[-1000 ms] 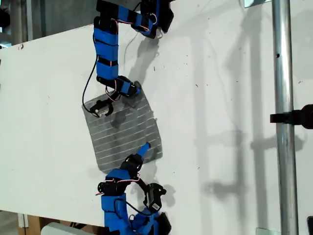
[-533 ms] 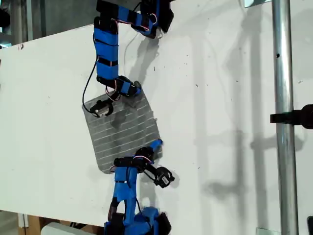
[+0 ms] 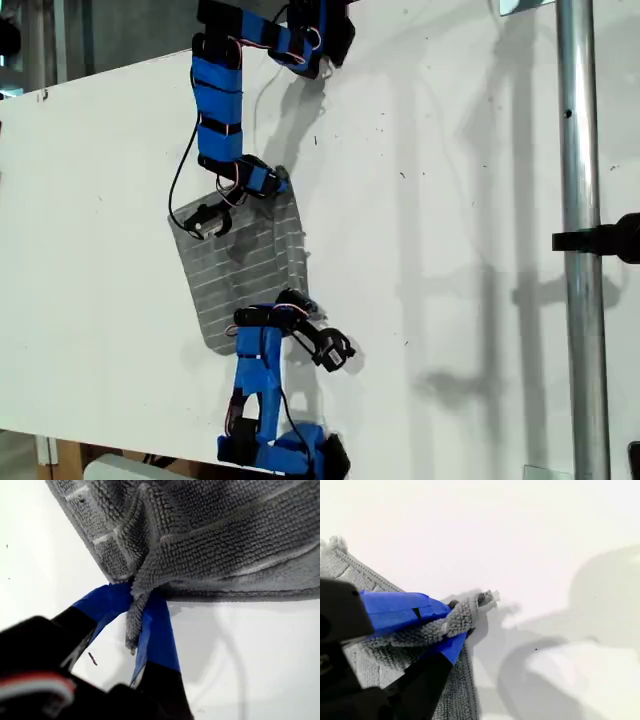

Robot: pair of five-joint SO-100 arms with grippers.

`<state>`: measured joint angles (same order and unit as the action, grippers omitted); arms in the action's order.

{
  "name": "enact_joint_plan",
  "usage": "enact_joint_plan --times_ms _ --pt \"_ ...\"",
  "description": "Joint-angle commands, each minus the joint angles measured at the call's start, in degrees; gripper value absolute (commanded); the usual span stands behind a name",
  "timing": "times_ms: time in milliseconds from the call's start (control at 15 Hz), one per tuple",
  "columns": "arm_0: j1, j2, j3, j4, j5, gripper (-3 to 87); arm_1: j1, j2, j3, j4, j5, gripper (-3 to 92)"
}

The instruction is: Grasp corners of a towel and fold twice.

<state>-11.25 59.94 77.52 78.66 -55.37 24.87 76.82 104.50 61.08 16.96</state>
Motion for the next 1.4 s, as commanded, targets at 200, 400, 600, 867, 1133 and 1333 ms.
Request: enact_joint_plan --times_ms 200,400,600,867,1133,1333 --pt "2.46 8.09 -2.99 5.71 -3.60 -2.7 -6.15 9.40 5.45 2.55 4.13 -0.3" --pt "10.99 14.41 -3.34 10.28 -9.49 -2.7 -17.84 22.15 6.33 11.69 15.91 -0.3" --pt "22.76 15.56 -5.62 11.43 -19.42 -2.8 -31.82 31.90 3.08 19.16 28.65 -0.3" --pt "30.32 17.75 -8.17 13.54 -28.30 -2.8 -41.22 28.83 -2.90 15.21 36.12 -0.3" --pt "14.59 22.59 -1.32 14.33 -15.56 -2.8 -22.68 27.42 0.26 14.06 25.05 -0.3" --pt "-3.08 22.32 -2.37 13.45 0.44 -2.8 -3.43 24.52 -1.14 10.20 10.02 -0.3"
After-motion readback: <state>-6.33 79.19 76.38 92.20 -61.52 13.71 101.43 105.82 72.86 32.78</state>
